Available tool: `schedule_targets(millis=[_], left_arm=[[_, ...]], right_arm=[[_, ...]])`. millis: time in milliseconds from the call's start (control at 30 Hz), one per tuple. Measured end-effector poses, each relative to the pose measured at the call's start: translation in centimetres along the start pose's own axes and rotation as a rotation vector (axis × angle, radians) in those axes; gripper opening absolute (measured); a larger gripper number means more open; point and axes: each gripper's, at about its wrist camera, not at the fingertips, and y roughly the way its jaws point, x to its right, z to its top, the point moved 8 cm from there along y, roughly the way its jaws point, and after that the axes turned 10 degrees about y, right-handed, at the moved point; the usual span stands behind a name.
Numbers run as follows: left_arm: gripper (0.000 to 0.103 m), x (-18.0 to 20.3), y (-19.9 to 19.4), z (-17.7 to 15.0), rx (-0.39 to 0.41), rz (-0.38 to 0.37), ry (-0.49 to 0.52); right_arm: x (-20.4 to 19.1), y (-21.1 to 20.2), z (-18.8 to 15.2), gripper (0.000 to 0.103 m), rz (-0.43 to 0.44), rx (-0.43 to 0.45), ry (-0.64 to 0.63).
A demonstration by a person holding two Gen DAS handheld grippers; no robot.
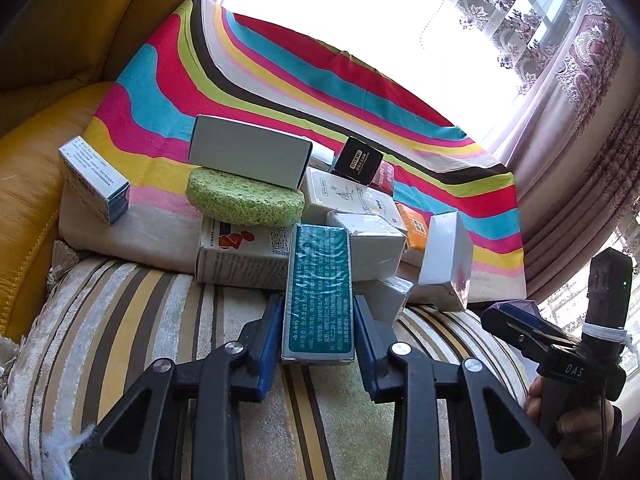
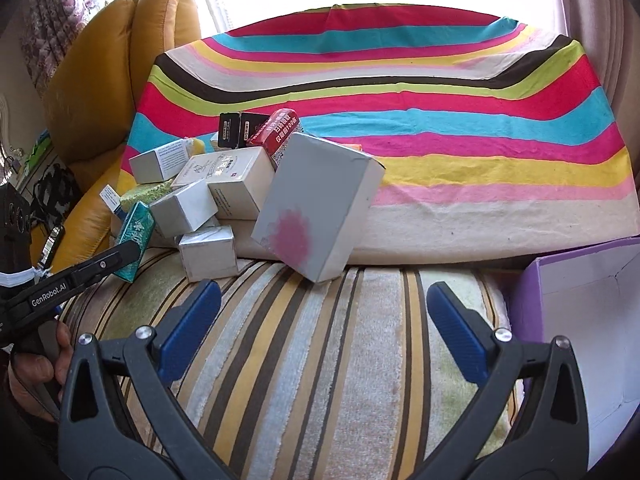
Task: Organize objects
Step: 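Grasp the teal box with the left tool while the right tool grasps the pink-stained white box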
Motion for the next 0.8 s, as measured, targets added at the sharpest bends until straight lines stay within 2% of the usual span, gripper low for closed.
schedule_targets(millis=[133, 300, 433, 567, 800], left_arm=[[0.035, 0.6, -0.2, -0.4, 0.001, -0.012, 0.011], [0.035, 1.0, -0.3, -1.0, -0.001, -0.017, 0.02], [0.035, 1.5, -0.8, -0.7, 0.031, -0.003, 0.045], [0.035, 2.1, -1.3, -0.5, 0.057, 0.001, 0.073], [0.035, 2.5, -1.5, -0.3, 0.071, 0.008, 0.1]], right_arm=[[0.3, 1.1, 0.9, 0.103, 0.029, -0.021, 0.022], [1.0, 1.9, 1.4, 0.103, 0.006, -0.036, 0.065], [1.3, 2.1, 2.1, 0.103, 0.002, -0.03, 0.109], [2.3, 2.2, 3.4, 0.103, 0.033, -0.001, 0.244], [4.1, 4.2, 4.3, 0.103, 0.079, -0.045, 0.461]])
